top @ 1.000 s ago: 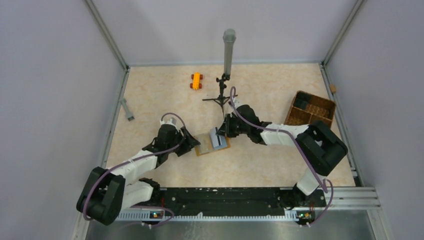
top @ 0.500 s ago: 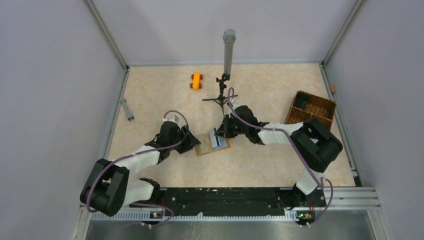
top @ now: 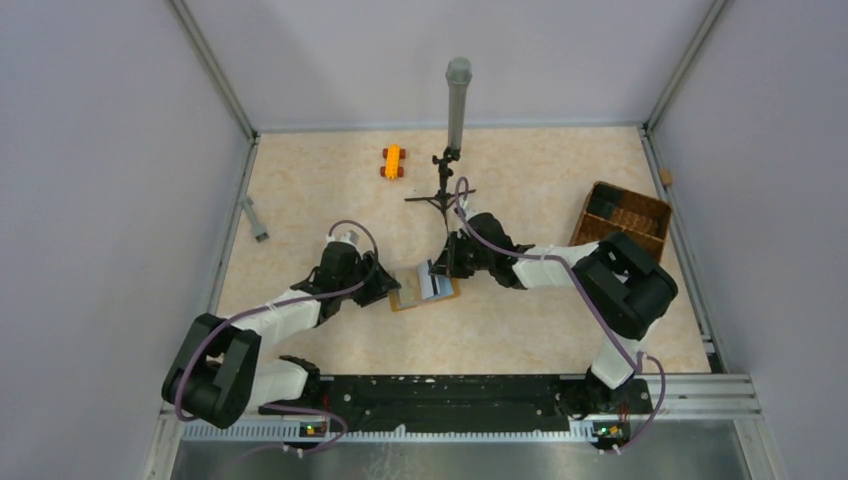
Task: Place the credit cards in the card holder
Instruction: Insert the credit card into the card holder.
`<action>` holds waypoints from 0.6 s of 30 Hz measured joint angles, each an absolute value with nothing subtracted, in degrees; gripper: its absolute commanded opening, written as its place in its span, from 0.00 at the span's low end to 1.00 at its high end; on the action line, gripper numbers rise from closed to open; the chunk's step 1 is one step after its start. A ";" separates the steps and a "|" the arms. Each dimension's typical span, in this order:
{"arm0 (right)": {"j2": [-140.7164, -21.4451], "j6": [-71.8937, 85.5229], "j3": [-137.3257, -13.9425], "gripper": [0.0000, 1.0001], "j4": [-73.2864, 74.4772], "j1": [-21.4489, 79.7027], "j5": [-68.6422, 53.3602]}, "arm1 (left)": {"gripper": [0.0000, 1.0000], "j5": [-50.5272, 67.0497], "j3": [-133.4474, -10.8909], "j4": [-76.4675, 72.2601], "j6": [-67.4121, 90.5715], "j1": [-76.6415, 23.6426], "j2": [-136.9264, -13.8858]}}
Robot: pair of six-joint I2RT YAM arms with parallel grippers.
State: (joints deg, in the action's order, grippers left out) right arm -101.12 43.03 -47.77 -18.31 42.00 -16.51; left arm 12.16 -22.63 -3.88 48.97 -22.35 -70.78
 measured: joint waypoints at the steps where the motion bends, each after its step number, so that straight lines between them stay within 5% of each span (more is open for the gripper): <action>1: -101.12 43.38 -47.77 0.00 -18.26 42.00 -16.51 | 0.48 12.23 -22.63 -4.05 48.93 -22.35 -70.91; 18: -102.45 52.36 -45.93 0.00 -21.26 41.98 -16.01 | 0.30 12.51 -22.79 -7.64 48.36 -22.09 -74.63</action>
